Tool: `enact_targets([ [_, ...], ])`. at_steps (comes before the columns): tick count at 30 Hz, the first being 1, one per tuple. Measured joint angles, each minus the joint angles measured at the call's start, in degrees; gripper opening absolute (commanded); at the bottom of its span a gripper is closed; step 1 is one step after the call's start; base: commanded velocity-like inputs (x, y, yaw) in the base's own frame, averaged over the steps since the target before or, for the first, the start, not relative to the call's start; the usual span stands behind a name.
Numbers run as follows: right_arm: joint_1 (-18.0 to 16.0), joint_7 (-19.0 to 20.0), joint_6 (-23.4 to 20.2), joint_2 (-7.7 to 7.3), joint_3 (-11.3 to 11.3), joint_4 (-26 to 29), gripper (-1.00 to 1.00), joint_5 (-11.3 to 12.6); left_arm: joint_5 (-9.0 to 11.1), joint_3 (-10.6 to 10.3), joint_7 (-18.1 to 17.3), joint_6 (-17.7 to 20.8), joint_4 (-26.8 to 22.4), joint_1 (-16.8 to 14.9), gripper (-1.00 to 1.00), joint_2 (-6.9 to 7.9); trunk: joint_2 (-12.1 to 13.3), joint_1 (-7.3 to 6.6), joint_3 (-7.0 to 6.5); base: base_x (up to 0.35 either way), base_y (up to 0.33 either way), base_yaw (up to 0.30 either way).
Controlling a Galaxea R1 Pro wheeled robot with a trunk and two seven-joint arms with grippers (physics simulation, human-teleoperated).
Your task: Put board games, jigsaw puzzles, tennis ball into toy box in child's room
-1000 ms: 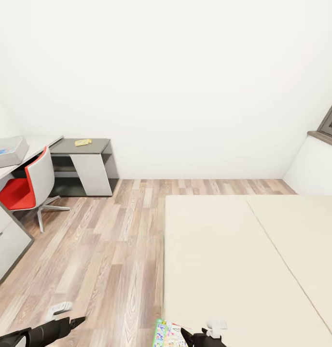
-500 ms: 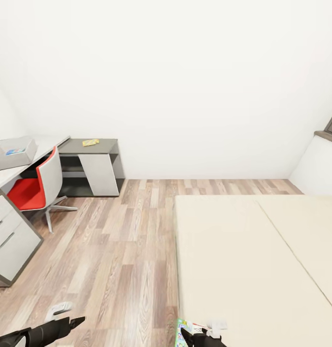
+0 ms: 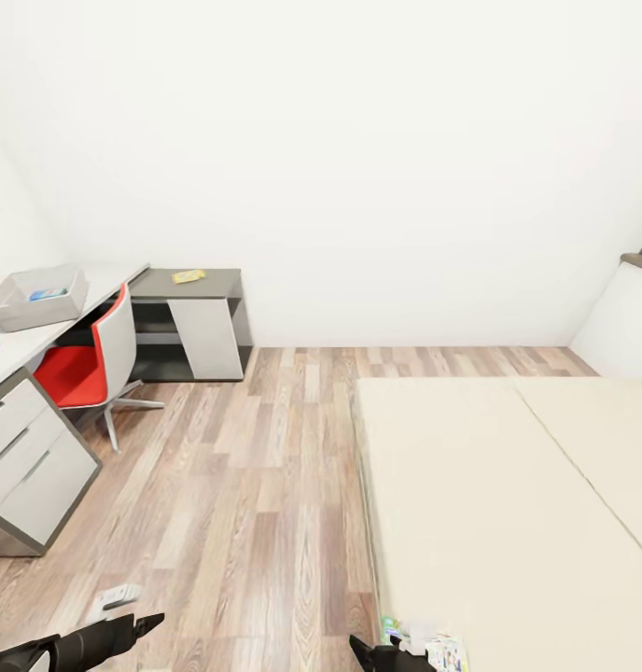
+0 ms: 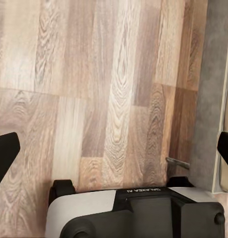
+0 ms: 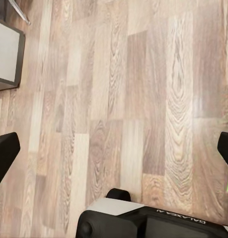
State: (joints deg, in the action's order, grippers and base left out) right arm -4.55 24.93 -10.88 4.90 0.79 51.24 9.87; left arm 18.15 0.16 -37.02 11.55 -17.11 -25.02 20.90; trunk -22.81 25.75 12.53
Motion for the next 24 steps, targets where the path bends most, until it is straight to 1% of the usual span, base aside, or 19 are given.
enact_targets([
  [6,0.02,-0.01,0.00,0.04,0.00,0.00,1.00,-0.01,-0.01,0.00,0.00,0.00,0.02,-0.02,1.00,-0.01,0.00,0.00,0.00,0.004,0.280,-0.194],
  [19,0.01,-0.01,0.04,0.04,0.00,-1.06,1.00,0.12,-0.01,0.00,-0.01,0.00,0.02,-0.02,1.00,-0.01,0.00,-0.01,0.00,0.089,0.280,-0.273],
  [24,0.01,-0.01,0.08,0.00,0.00,-1.12,1.00,0.15,-0.01,0.00,-0.03,0.00,0.02,-0.02,1.00,-0.01,0.00,0.00,0.00,0.040,0.280,-0.280],
])
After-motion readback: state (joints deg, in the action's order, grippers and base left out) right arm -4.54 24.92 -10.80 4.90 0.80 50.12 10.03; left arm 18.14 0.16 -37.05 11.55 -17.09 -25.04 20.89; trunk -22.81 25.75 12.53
